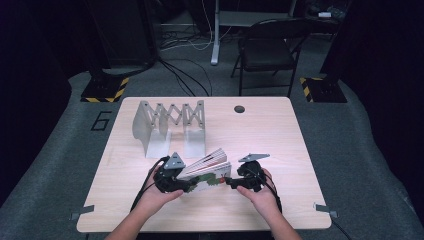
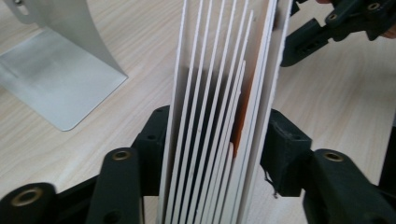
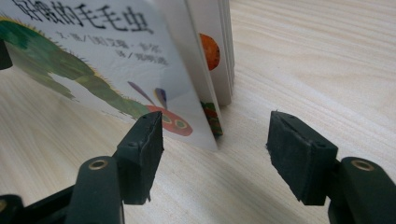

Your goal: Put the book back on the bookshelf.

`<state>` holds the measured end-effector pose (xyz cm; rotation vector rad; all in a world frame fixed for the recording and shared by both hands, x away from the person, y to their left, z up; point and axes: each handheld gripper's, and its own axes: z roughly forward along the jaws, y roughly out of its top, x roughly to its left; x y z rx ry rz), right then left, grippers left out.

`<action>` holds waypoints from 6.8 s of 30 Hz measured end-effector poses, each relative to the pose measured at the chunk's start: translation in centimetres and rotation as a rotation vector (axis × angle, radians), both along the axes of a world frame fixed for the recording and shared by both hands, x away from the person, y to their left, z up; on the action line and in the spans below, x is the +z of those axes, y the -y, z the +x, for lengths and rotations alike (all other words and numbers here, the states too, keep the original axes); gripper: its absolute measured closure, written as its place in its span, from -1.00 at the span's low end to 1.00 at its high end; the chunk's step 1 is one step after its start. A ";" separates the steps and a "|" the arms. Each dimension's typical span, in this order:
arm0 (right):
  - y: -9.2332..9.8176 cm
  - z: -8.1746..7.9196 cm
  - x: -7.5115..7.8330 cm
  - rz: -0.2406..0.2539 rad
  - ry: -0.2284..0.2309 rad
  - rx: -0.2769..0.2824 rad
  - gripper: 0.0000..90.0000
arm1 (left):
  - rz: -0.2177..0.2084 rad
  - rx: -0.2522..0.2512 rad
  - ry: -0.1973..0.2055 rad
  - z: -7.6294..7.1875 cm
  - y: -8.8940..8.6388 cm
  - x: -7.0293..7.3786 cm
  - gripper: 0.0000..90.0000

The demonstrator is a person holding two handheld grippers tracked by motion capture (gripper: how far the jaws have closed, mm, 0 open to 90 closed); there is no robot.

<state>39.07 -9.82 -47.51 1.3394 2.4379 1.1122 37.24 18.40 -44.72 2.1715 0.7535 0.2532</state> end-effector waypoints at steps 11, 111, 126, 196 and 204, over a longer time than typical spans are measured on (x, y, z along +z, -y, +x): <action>0.1 0.2 -0.1 -0.003 0.013 0.012 -0.20 | 0.014 -0.052 0.036 -1.2 0.8 0.0 0.63; 0.6 0.5 -0.2 0.009 -0.013 -0.005 -0.21 | 0.066 0.001 0.011 -1.3 0.2 1.0 0.68; 0.9 0.6 -0.4 0.011 -0.014 -0.009 -0.21 | 0.044 0.077 0.036 -1.4 -2.5 2.5 0.68; 1.3 1.1 -0.6 0.016 -0.015 -0.015 -0.23 | -0.012 0.345 0.061 -1.9 -12.5 5.5 0.68; 1.3 1.2 -0.7 0.013 -0.013 -0.014 -0.23 | -0.012 0.367 0.057 -1.9 -13.4 5.7 0.68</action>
